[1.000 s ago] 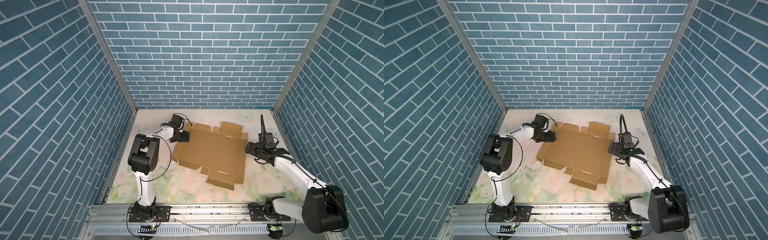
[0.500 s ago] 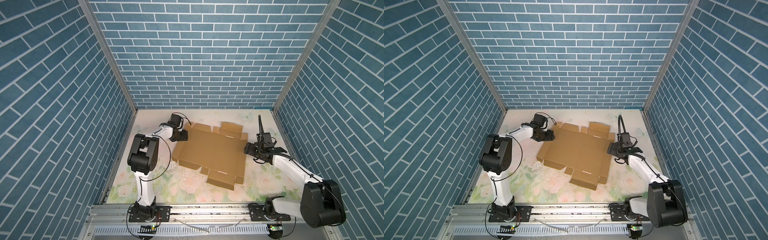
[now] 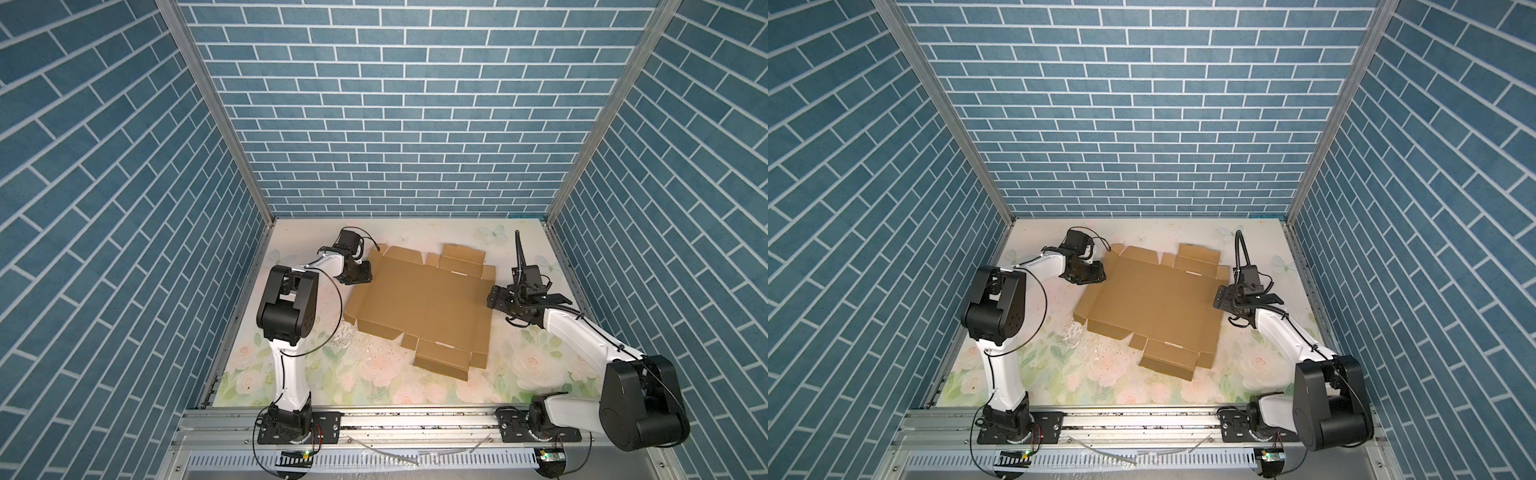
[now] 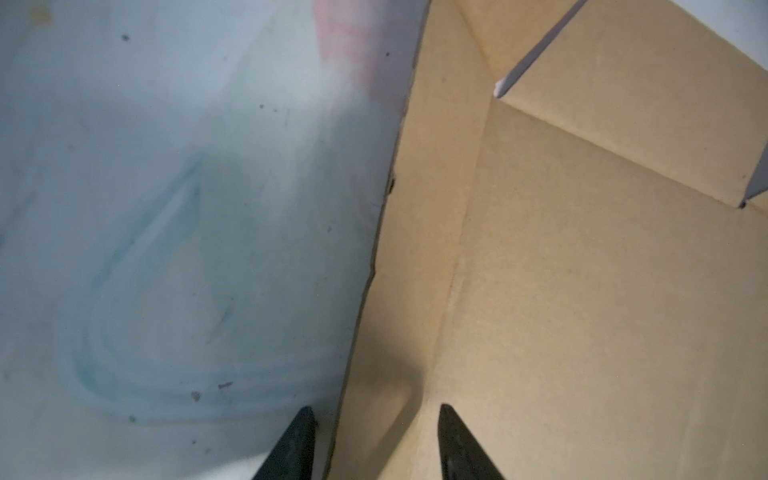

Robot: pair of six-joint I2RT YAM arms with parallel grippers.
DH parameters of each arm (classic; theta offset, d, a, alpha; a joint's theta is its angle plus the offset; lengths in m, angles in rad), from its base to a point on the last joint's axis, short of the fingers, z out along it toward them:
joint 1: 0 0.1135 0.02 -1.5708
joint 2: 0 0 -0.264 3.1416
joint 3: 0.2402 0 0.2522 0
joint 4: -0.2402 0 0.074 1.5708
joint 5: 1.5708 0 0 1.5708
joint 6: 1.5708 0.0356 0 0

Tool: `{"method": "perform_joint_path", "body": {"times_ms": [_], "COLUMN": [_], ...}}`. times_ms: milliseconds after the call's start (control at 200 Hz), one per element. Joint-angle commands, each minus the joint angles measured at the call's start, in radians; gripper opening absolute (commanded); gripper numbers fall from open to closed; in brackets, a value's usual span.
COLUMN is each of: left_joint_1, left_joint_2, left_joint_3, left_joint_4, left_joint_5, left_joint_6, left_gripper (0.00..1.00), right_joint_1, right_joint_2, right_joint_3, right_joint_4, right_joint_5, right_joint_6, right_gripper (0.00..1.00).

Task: Fold the paper box

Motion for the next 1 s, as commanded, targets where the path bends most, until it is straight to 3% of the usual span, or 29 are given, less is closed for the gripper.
{"method": "perform_joint_path", "body": {"times_ms": [0,145,450,715,995], "left_joint_1": [0.003,0.003,0.006,0.011,0.003], "left_joint_2": [0.014,0.014,0.002,-0.097,-0.312], "left_joint_3": [-0.013,-0.030,-0.074,-0.190,-0.473], "left_joint_4": [0.001,0.008,0.037,0.076,0.202], "left_joint_5": [0.019,0.013,0.009,-0.047,-0.206], "left_joint_6": [0.005,0.003,-0.022,-0.112,-0.386], "left_gripper": [0.42,0.32,0.00,0.00,0.00], "right_joint_1": [0.007,0.007,0.007,0.008,0.007], "right_joint_2": [0.012,0.023,0.039,0.050,0.065], "right_joint_3": [0.036,0.042,0.068,0.103,0.166], "right_joint_4": [-0.008,-0.009,-0.018,-0.033,-0.064], "right_joint_5": [-0.005,-0.010,-0.003,0.009,0.017], "right_joint_6": [0.026,0.026,0.012,0.006,0.015], "right_gripper": [0.87,0.87,0.87,0.87,0.88]}}
